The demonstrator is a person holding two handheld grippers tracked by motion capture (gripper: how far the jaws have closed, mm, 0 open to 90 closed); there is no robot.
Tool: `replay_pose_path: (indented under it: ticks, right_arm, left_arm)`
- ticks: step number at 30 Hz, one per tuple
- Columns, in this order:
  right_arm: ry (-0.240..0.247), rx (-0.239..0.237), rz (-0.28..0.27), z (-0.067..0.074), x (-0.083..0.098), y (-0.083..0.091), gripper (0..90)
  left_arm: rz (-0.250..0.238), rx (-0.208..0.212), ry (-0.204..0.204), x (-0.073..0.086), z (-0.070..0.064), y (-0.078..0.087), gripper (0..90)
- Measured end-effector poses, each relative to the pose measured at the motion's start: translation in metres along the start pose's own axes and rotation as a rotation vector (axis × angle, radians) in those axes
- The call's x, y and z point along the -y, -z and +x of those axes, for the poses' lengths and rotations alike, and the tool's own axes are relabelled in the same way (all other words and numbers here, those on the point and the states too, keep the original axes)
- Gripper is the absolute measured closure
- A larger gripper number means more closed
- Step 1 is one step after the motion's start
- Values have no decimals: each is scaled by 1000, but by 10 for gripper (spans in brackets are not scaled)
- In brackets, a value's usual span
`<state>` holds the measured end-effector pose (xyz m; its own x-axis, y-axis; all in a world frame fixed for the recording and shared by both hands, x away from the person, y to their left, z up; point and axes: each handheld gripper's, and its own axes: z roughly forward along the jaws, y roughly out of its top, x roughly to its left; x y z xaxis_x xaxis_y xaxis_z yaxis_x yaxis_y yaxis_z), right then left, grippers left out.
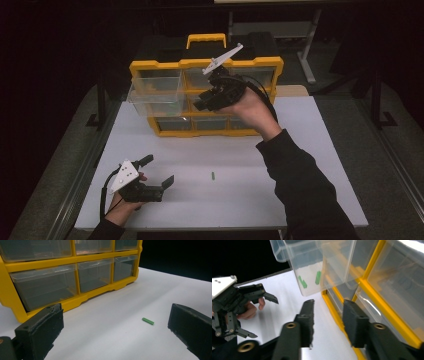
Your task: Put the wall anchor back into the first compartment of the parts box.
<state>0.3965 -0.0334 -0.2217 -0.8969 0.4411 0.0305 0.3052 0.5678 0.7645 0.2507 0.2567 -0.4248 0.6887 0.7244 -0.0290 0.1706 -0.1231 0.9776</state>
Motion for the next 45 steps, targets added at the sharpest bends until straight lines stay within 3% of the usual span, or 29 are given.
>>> replay_pose_path:
  ticks: [3,11,26,45]
  right_arm:
    - [-3,9,-7,0,7,-4,454]
    - [-15,49,1,0,22,-13,288]
    - [-26,64,12,5,53,-27,209]
    - [-69,41,32,13,97,-54,208]
  left_arm:
    - [4,0,-4,0,0,0,0]
    - [3,0,-7,0,0,0,0]
    - [13,-1,-13,0,1,1,0]
    - [12,0,-12,0,0,1,0]
